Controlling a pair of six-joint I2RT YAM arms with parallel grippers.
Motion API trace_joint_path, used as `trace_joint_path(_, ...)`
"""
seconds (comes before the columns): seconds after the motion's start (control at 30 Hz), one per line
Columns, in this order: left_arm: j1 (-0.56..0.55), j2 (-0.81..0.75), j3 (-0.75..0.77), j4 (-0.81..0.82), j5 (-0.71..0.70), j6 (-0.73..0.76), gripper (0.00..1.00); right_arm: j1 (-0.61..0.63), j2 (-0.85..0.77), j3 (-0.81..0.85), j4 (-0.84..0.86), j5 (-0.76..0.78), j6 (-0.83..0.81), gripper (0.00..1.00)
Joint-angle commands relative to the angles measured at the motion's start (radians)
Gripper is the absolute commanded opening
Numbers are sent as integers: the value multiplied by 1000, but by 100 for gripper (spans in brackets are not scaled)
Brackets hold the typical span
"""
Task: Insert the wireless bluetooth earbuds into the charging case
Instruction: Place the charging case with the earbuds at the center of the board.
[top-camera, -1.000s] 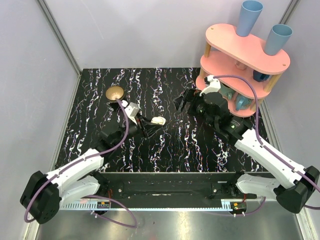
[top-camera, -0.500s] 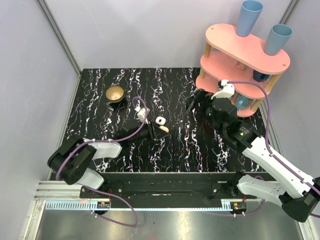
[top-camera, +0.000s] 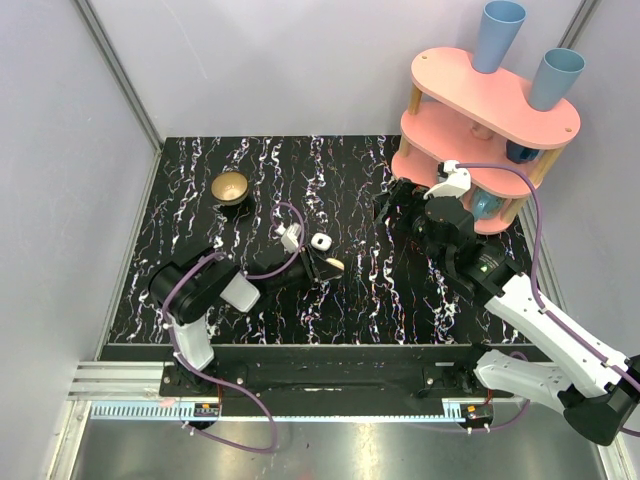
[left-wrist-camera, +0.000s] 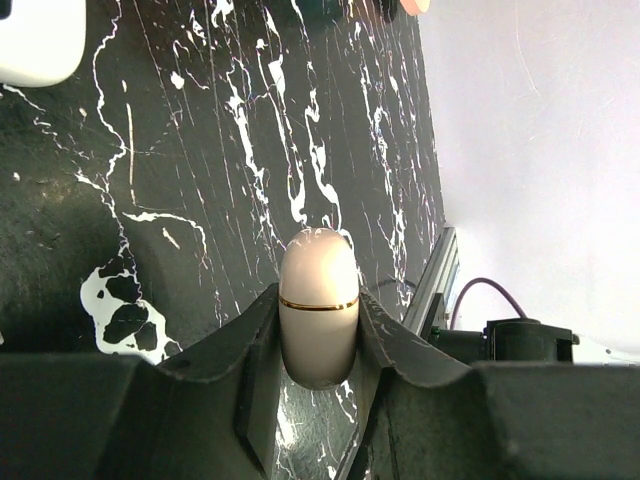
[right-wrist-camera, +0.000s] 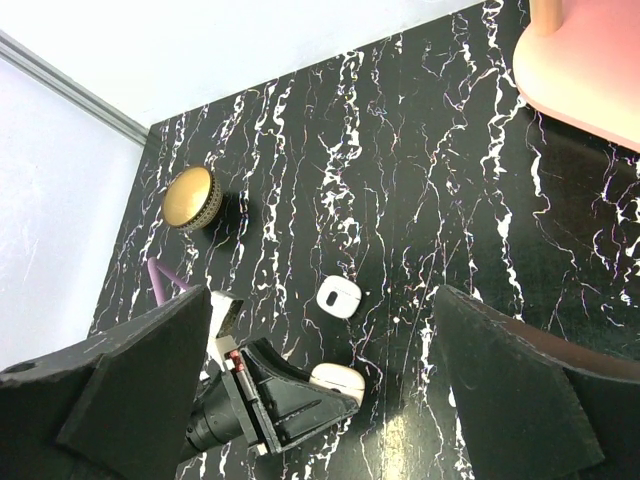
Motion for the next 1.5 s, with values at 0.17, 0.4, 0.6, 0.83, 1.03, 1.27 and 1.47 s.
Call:
trace_joint_path(0.17, -5, 69, 18, 113, -1, -90, 23, -5, -12, 2, 9, 36, -22, 100)
trace_joint_path(0.4, -5, 55, 47, -50, -21, -58, 37, -5, -12, 1, 7, 38, -23, 100)
trace_joint_path(0.6, -5, 66, 63, -90, -6, -52, 46, -7, -9, 4, 7, 41, -25, 100)
trace_joint_path(0.83, -5, 66, 46, -87, -10, -50, 48, -8, -21, -2, 9, 51, -30, 100)
trace_joint_path(1.03, -5, 81, 18, -44, -3, -67, 53, -7, -24, -5, 7, 61, -30, 100)
trace_joint_path(1.27, -5, 73, -41, 16, 7, -76, 54, -7, -18, -5, 9, 65, -34, 100)
trace_joint_path(1.47, -5, -55, -127, 15, 13, -24, 59, -8, -18, -12, 7, 80, -40, 100)
